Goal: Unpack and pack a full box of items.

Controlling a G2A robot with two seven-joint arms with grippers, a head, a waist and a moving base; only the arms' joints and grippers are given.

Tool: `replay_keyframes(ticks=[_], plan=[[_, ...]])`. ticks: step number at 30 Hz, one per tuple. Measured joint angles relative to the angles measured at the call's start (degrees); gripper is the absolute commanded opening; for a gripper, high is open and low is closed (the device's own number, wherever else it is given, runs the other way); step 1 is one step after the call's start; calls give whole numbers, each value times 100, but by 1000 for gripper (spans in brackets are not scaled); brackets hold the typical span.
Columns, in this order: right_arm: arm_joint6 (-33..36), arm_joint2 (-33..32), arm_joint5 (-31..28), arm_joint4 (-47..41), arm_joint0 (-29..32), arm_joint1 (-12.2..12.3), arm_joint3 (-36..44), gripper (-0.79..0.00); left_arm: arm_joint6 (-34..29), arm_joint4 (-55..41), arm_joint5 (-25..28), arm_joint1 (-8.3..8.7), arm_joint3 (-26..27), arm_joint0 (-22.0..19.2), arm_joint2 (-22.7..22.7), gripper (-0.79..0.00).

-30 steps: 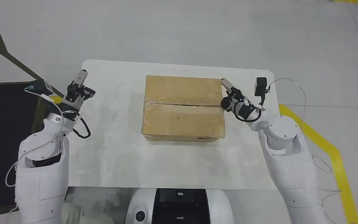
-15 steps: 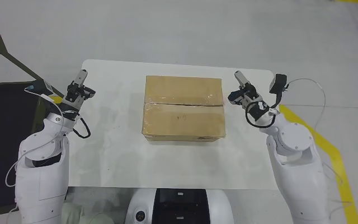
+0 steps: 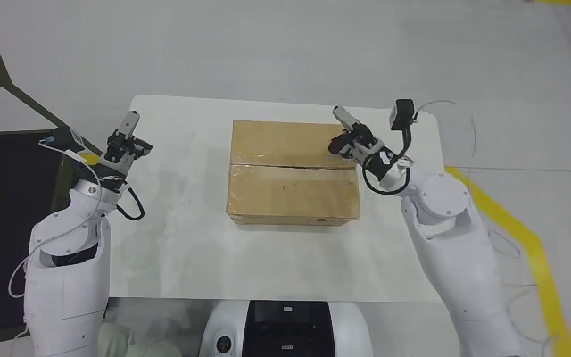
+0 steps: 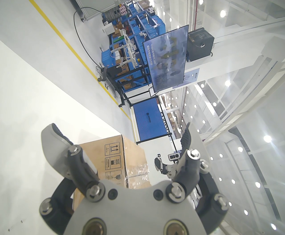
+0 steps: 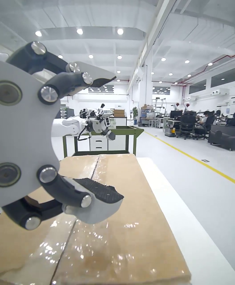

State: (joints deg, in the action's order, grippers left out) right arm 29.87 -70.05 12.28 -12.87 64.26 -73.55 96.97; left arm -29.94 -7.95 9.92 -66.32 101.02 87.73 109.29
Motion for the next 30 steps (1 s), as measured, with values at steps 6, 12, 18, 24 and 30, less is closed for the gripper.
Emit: replay_keyframes(ticks=[6,12,18,24,30], plan=[[303,554,287,-12,-468,-82,-567,0,0,0,0,0,0,0,0,0],[290,682,367,-59,-560,-110,-811,0,0,0,0,0,0,0,0,0],[110,424,393,-86,-388,-67,-810,0,0,0,0,0,0,0,0,0],[-77,1,478,-57,-61,15,-612,0,0,0,0,0,0,0,0,0],[-195,-422,491,-87,304,91,-384,0,0,0,0,0,0,0,0,0]])
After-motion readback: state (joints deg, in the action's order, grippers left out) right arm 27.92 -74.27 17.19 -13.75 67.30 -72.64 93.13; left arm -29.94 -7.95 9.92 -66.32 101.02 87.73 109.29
